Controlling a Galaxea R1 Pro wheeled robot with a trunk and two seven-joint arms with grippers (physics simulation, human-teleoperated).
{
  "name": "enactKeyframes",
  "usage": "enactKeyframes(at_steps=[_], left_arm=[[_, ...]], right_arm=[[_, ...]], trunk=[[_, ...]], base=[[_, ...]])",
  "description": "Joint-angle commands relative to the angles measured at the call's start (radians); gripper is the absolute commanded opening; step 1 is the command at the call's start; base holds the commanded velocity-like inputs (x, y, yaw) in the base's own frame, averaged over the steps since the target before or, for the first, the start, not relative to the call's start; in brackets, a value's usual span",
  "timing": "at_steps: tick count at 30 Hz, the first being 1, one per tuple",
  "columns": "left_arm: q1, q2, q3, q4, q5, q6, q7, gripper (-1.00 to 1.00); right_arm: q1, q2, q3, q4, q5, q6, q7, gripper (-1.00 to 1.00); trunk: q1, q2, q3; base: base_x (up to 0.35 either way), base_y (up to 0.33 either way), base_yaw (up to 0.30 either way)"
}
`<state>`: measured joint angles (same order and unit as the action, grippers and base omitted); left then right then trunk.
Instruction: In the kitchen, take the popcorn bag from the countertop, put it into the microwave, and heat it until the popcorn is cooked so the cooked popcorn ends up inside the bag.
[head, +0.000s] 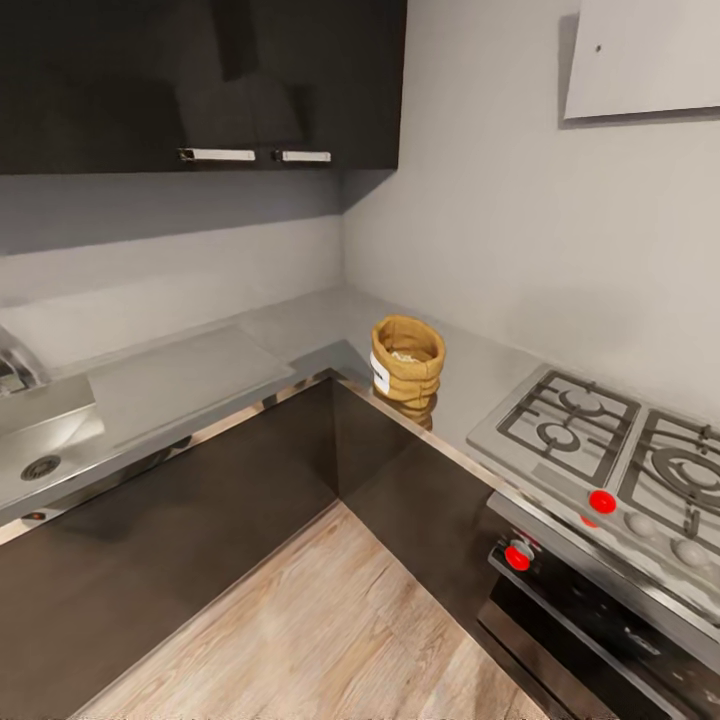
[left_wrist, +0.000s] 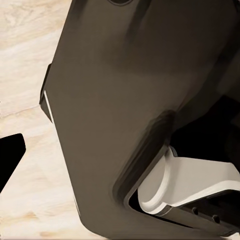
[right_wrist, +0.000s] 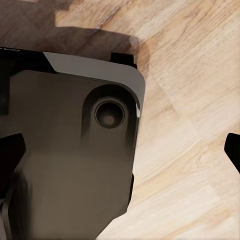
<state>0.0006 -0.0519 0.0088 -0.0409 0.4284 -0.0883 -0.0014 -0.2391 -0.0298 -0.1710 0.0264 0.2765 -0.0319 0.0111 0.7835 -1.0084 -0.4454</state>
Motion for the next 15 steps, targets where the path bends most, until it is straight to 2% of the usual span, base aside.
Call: enactKeyframes(at_steps=[1,15], left_arm=[[0.000,0.000,0.000,-0.001,0.005,-0.002,0.000,1.00],[0.000,0.000,0.000,-0.001,0.004,-0.002,0.000,1.00]], right_arm=[[-0.001,-0.001,-0.009,0.003,0.009,-0.003,0.001,1.00],[-0.001,-0.001,-0.009,0.003,0.010,-0.007,0.001,1.00]], trunk=[[0.000,-0.001,-0.002],[0.000,-0.001,-0.025]], base=[[0.000,0.000,0.000],[0.000,0.000,0.000]])
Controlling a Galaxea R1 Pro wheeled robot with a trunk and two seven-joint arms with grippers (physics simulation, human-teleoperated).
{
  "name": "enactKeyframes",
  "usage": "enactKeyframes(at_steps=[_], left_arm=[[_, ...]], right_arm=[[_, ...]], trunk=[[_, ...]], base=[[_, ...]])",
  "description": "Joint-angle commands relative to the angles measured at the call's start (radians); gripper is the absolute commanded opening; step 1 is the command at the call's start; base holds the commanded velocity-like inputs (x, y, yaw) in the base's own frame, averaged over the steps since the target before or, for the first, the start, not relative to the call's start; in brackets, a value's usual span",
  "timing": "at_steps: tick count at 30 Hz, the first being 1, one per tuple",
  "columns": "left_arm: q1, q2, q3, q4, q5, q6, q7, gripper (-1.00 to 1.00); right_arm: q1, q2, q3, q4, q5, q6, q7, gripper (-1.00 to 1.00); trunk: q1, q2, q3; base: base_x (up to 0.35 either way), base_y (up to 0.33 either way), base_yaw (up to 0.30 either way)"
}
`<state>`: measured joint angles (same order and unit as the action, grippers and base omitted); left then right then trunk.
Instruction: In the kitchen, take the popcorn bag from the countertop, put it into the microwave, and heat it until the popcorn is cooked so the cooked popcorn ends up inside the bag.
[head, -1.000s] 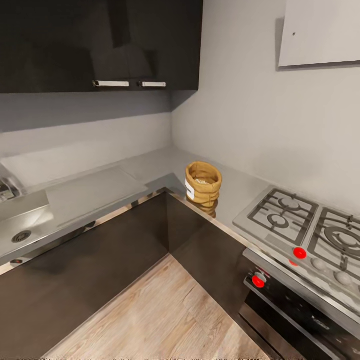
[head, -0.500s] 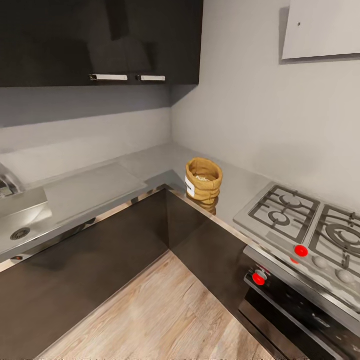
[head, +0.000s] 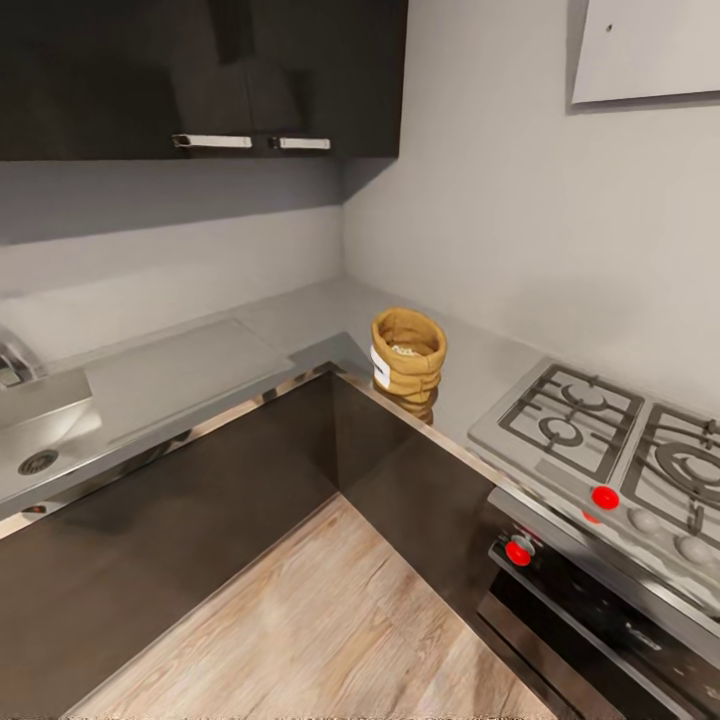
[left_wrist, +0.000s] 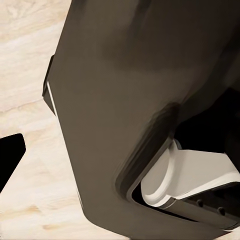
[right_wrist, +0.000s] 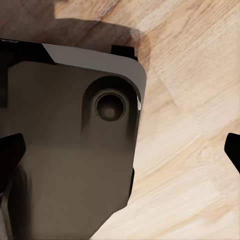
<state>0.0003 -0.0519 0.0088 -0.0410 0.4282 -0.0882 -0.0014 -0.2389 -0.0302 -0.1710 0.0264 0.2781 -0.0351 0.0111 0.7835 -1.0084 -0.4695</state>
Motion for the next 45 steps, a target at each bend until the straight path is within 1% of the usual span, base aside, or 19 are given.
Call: enactKeyframes(at_steps=[1,7,11,24,28,30,31,32,33,34,35,36,37,39,41,42,43,44,45], left_arm=[[0.000,0.000,0.000,0.000,0.004,-0.002,0.000,1.00],[0.001,0.000,0.000,0.000,0.005,-0.002,0.000,1.00],[0.000,-0.001,0.000,0.000,0.005,-0.002,0.000,1.00],[0.001,-0.002,0.000,0.000,0.005,-0.002,0.000,1.00],[0.001,-0.002,0.000,0.000,0.005,-0.002,0.000,1.00],[0.000,-0.002,0.001,0.000,0.005,-0.002,0.000,1.00],[0.001,-0.002,0.001,0.000,0.005,-0.002,0.000,1.00],[0.000,-0.002,0.002,0.000,0.005,-0.002,0.000,1.00],[0.000,-0.002,0.002,0.000,0.005,-0.002,0.000,1.00],[0.000,-0.002,0.001,0.000,0.005,-0.002,0.000,1.00],[0.000,-0.002,0.001,0.000,0.005,-0.002,0.000,1.00],[0.000,-0.002,0.001,0.000,0.005,-0.002,0.000,1.00],[0.000,-0.002,0.001,0.000,0.005,-0.002,0.000,1.00],[0.000,-0.002,0.000,0.000,0.005,-0.002,0.000,1.00],[0.001,-0.002,0.000,0.000,0.005,-0.002,0.000,1.00],[0.000,-0.002,0.000,0.000,0.005,-0.002,0.000,1.00],[0.000,-0.002,0.000,0.000,0.005,-0.002,0.000,1.00],[0.000,-0.002,0.000,0.000,0.005,-0.002,0.000,1.00],[0.000,-0.002,0.000,0.000,0.005,-0.002,0.000,1.00]], right_arm=[[-0.002,0.000,-0.009,0.003,0.009,-0.005,0.001,1.00],[-0.002,0.000,-0.009,0.003,0.013,-0.012,0.001,1.00],[-0.001,0.001,-0.009,0.003,0.010,-0.029,0.000,1.00],[-0.001,0.002,-0.009,0.003,0.008,-0.031,0.000,1.00],[-0.002,0.014,-0.011,-0.006,0.012,-0.032,0.012,1.00],[-0.001,0.025,-0.011,-0.053,0.012,-0.026,0.018,1.00],[-0.001,0.043,-0.012,-0.113,0.012,-0.017,0.020,1.00],[-0.001,0.058,-0.011,-0.185,0.011,0.018,0.021,1.00],[0.000,0.066,-0.010,-0.236,0.010,0.061,0.022,1.00],[0.000,0.079,-0.006,-0.321,0.009,0.150,0.023,1.00],[0.000,0.098,0.006,-0.421,0.008,0.246,0.030,1.00],[0.000,0.109,0.021,-0.491,0.008,0.309,0.037,1.00],[0.000,0.119,0.050,-0.593,0.007,0.396,0.051,1.00],[0.000,0.130,0.123,-0.789,0.005,0.555,0.074,1.00],[0.000,0.157,0.186,-0.977,0.003,0.710,0.081,1.00],[0.001,0.166,0.199,-1.032,0.002,0.763,0.083,1.00],[0.001,0.178,0.211,-1.102,0.000,0.842,0.084,1.00],[-0.005,0.188,0.215,-1.140,0.000,0.893,0.085,1.00],[-0.031,0.201,0.219,-1.188,-0.002,0.965,0.085,1.00]], trunk=[[0.000,-0.001,-0.002],[0.000,-0.001,-0.010],[0.000,-0.001,-0.011],[0.000,-0.001,-0.011],[0.000,-0.001,-0.011],[0.000,-0.001,-0.011],[0.000,-0.001,-0.011],[0.000,-0.001,-0.011],[0.000,-0.001,-0.011],[0.000,-0.001,-0.011],[0.000,-0.001,-0.011],[0.000,-0.001,-0.011],[0.000,-0.001,-0.011],[0.000,-0.001,-0.011],[0.000,-0.001,-0.011],[0.000,-0.001,-0.011],[0.000,-0.001,-0.011],[0.000,-0.001,-0.011],[0.000,-0.001,-0.011]], base=[[0.000,0.000,0.000],[0.000,0.000,0.000],[0.000,0.000,0.000],[0.000,0.000,0.000],[0.000,0.000,0.000],[0.000,0.000,0.000],[0.000,0.000,0.000],[0.000,0.000,0.000],[0.000,0.000,0.000],[0.000,0.000,0.000],[0.000,0.000,0.000],[0.000,0.000,0.000],[0.000,0.000,0.000],[0.000,0.000,0.000],[0.000,0.000,0.000],[0.000,0.000,0.000],[0.000,0.000,0.000],[0.000,0.000,0.000],[0.000,0.000,0.000]])
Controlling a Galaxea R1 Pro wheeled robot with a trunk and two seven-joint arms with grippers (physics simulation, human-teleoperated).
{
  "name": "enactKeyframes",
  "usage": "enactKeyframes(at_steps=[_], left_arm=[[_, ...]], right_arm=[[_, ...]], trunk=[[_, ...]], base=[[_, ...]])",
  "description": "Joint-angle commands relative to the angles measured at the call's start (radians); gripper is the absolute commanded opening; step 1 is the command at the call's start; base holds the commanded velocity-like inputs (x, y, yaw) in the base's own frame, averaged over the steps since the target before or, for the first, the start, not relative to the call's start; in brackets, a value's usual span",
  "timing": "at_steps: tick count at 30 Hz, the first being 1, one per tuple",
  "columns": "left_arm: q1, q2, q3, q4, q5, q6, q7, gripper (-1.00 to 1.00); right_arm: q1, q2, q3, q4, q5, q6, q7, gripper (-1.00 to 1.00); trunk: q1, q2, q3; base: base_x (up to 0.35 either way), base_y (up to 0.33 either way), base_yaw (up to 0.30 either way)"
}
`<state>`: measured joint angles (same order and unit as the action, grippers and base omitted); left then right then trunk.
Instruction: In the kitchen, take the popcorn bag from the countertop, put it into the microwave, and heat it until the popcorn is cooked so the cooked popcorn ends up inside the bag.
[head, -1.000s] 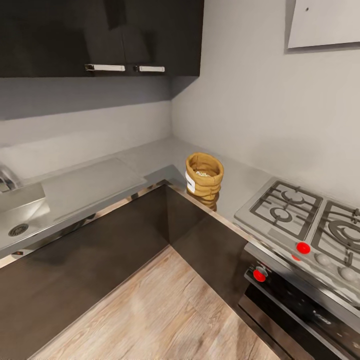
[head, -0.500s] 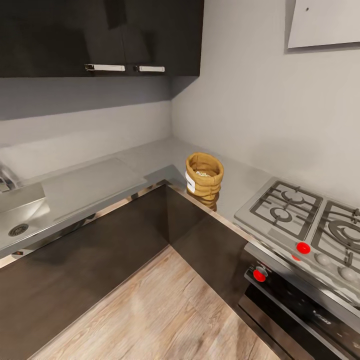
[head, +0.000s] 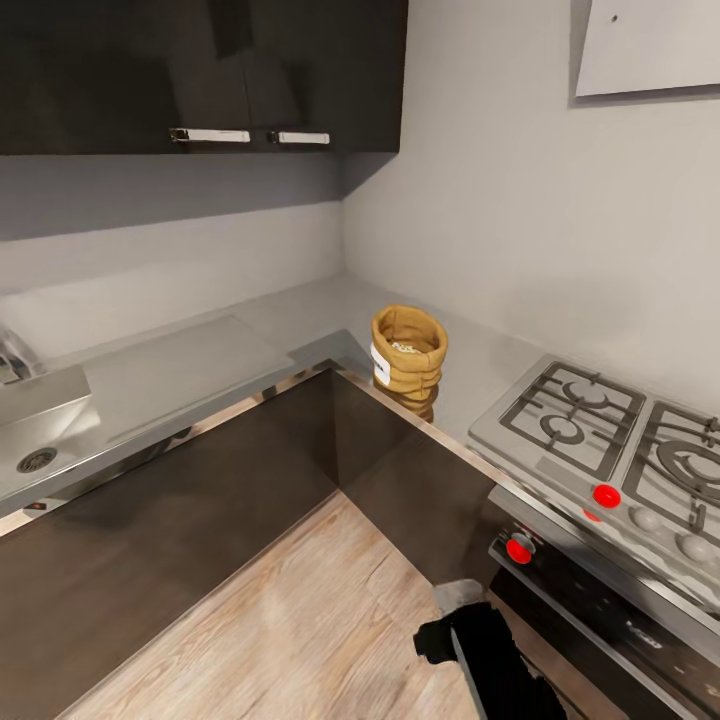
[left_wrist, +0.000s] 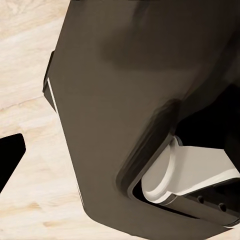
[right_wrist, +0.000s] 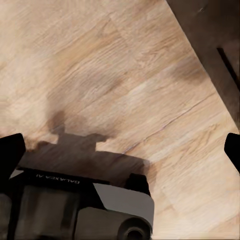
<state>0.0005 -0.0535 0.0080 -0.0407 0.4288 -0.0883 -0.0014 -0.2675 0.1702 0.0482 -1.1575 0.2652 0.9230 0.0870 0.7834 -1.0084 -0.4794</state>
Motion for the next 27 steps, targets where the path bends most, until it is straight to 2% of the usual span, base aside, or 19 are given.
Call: enactKeyframes(at_steps=[1,2,3,5,7,10,12,15,16,17,18,20,22,25,27], left_arm=[[0.000,0.000,0.000,-0.001,0.004,-0.002,0.000,1.00],[0.000,0.000,0.000,-0.001,0.004,-0.002,0.000,1.00],[0.000,0.000,0.000,-0.001,0.004,-0.002,0.000,1.00],[0.000,0.000,0.000,-0.001,0.004,-0.002,0.000,1.00],[0.000,0.000,0.000,-0.001,0.004,-0.002,0.000,1.00],[0.000,0.000,0.000,-0.001,0.004,-0.002,0.000,1.00],[0.000,0.000,0.000,-0.001,0.004,-0.002,0.000,1.00],[0.000,0.000,0.000,-0.001,0.004,-0.002,0.000,1.00],[0.000,0.000,0.000,-0.001,0.004,-0.002,0.000,1.00],[0.000,0.000,0.000,-0.001,0.004,-0.002,0.000,1.00],[0.000,0.000,0.000,-0.001,0.004,-0.002,0.000,1.00],[0.000,0.000,0.000,-0.002,0.004,-0.002,0.000,1.00],[0.000,0.000,0.000,-0.002,0.004,-0.002,0.000,1.00],[0.000,0.000,0.000,-0.002,0.004,-0.002,0.000,1.00],[0.000,0.000,0.000,-0.002,0.004,-0.002,0.000,1.00]], right_arm=[[-0.042,0.004,0.002,-0.046,0.010,0.073,0.009,1.00],[-0.071,0.004,0.003,-0.070,0.009,0.117,0.009,1.00],[-0.129,0.004,0.003,-0.115,0.008,0.124,0.010,1.00],[-0.289,0.004,0.002,-0.207,0.008,0.124,0.010,1.00],[-0.379,0.004,0.000,-0.218,0.010,0.124,0.009,1.00],[-0.465,0.004,-0.005,-0.219,0.011,0.124,0.008,1.00],[-0.545,0.004,-0.011,-0.216,0.011,0.124,0.008,1.00],[-0.645,0.004,-0.039,-0.198,0.011,0.124,0.004,1.00],[-0.697,-0.013,-0.064,-0.167,0.011,0.124,0.003,1.00],[-0.737,-0.052,-0.085,-0.126,0.010,0.124,0.003,1.00],[-0.763,-0.080,-0.097,-0.095,0.009,0.124,0.003,1.00],[-0.849,-0.156,-0.119,-0.001,0.007,0.124,0.005,1.00],[-0.924,-0.194,-0.124,0.060,0.008,0.124,0.002,1.00],[-1.005,-0.211,-0.126,0.096,0.013,0.124,0.000,1.00],[-1.026,-0.202,-0.124,0.091,0.017,0.124,-0.001,1.00]], trunk=[[0.000,-0.001,-0.001],[0.000,-0.001,-0.001],[0.000,-0.001,-0.001],[0.000,-0.001,-0.001],[0.000,-0.001,-0.001],[0.000,-0.001,-0.001],[0.000,-0.001,-0.001],[0.000,-0.001,-0.001],[0.000,-0.001,-0.001],[0.000,-0.001,-0.001],[0.000,-0.001,-0.001],[0.000,-0.001,-0.001],[0.000,-0.001,-0.001],[0.000,-0.001,-0.001],[0.000,-0.001,-0.001]], base=[[0.000,0.000,0.000],[0.000,0.000,0.000],[0.000,0.000,0.000],[0.000,0.000,0.000],[0.000,0.000,0.000],[0.000,0.000,0.000],[0.000,0.000,0.000],[0.000,0.000,0.000],[0.000,0.000,0.000],[0.000,0.000,0.000],[0.000,0.000,0.000],[0.000,0.000,0.000],[0.000,0.000,0.000],[0.000,0.000,0.000],[0.000,0.000,0.000]])
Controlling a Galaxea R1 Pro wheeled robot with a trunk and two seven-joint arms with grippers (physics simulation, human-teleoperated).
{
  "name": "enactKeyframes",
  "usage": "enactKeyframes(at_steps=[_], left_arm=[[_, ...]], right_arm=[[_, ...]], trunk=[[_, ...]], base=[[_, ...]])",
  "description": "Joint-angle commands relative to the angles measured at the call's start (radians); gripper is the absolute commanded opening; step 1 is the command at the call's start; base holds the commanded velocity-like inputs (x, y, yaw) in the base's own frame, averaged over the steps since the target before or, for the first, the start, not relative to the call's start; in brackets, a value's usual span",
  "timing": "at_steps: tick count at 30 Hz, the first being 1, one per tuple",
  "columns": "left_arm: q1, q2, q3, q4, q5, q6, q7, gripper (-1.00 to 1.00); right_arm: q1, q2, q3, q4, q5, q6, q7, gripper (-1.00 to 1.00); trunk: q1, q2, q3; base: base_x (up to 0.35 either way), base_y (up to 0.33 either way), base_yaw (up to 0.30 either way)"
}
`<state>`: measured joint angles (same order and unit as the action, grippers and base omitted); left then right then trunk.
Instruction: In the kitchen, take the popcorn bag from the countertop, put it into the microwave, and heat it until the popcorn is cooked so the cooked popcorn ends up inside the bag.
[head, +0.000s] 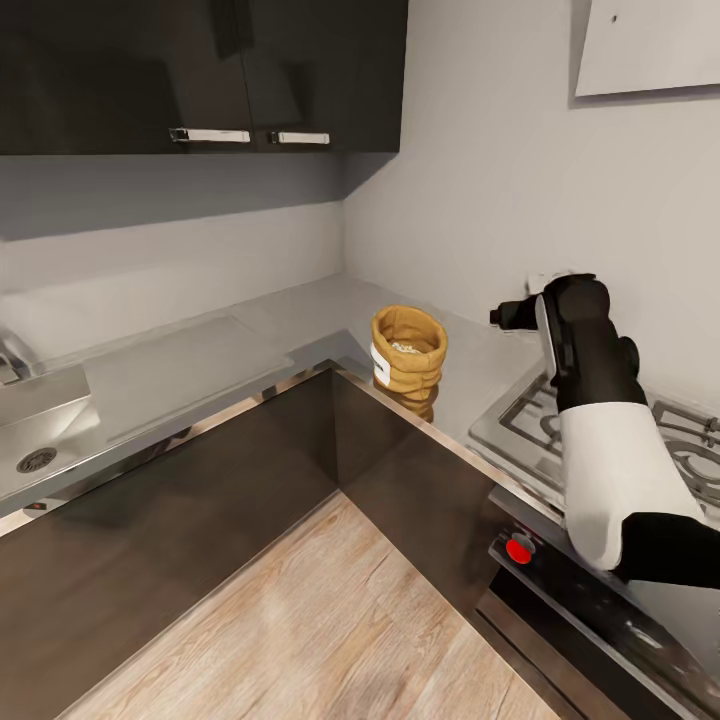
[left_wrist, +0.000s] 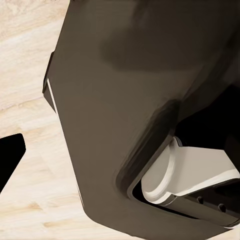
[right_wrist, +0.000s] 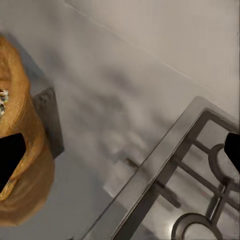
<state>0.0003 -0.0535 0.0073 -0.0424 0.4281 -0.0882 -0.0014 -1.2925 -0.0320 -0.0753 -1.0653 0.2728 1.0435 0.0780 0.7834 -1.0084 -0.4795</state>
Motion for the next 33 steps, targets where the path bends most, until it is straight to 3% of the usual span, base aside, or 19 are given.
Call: enactKeyframes(at_steps=[1,2,5,9,11,15,26,33], left_arm=[[0.000,0.000,0.000,-0.001,0.004,-0.002,0.000,1.00],[0.000,0.000,0.000,-0.001,0.004,-0.002,0.000,1.00],[0.001,-0.001,0.000,-0.001,0.004,-0.002,0.000,1.00],[0.001,-0.002,0.000,-0.001,0.003,-0.002,0.000,1.00],[0.000,-0.002,0.001,-0.001,0.003,-0.002,0.000,1.00],[0.001,-0.002,0.001,-0.001,0.003,-0.002,0.000,1.00],[0.002,-0.005,0.004,-0.008,0.004,-0.002,0.000,1.00],[0.002,-0.003,0.003,-0.008,0.000,-0.002,0.000,1.00]], right_arm=[[-0.005,0.004,-0.002,-0.003,0.010,0.004,0.009,1.00],[-0.006,0.008,-0.002,-0.005,0.008,0.004,0.010,1.00],[-0.008,0.059,-0.003,-0.059,0.002,0.004,0.015,1.00],[-0.008,0.180,-0.007,-0.093,0.002,0.004,0.014,1.00],[-0.010,0.207,-0.028,-0.089,0.002,0.004,0.012,1.00],[-0.007,0.207,-0.076,-0.086,0.002,0.004,0.010,1.00],[0.055,0.207,-0.075,-0.049,0.018,0.004,0.008,1.00],[0.095,0.207,-0.075,-0.050,0.019,0.004,0.009,1.00]], trunk=[[0.000,-0.001,-0.001],[0.000,-0.001,-0.001],[0.000,-0.001,-0.001],[0.000,-0.001,-0.001],[0.000,-0.001,-0.001],[0.000,-0.001,-0.001],[0.000,-0.001,-0.001],[0.000,-0.001,-0.001]], base=[[0.000,0.000,0.000],[0.000,0.000,0.000],[0.000,0.000,0.000],[0.000,0.000,0.000],[0.000,0.000,0.000],[0.000,0.000,0.000],[0.003,0.000,0.000],[0.262,0.000,0.000]])
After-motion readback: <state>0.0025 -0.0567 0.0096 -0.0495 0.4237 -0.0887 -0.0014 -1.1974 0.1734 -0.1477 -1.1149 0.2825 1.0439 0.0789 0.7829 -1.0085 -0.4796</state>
